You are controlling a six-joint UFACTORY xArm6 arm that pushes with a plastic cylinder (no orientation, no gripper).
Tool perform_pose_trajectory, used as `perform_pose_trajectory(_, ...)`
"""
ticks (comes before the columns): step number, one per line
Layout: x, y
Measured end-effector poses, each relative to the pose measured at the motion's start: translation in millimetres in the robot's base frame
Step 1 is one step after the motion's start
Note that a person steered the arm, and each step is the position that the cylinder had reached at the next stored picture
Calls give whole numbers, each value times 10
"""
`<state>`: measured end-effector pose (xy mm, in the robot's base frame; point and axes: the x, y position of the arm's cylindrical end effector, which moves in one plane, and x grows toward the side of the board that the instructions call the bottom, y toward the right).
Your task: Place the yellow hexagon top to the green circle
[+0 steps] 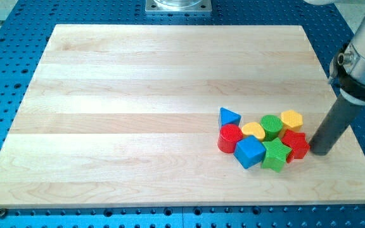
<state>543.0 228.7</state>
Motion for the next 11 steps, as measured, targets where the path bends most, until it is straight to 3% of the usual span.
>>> perform_pose_trajectory(2,7,-376)
perform_pose_trajectory(3,-78,275)
perform_pose_trajectory(4,-487,292)
perform_pose_trajectory(5,-504,-153)
perform_pose_trajectory(7,-260,-257)
perform_pose_trajectory(9,-492,-781)
perform_pose_trajectory(11,-1104,-513)
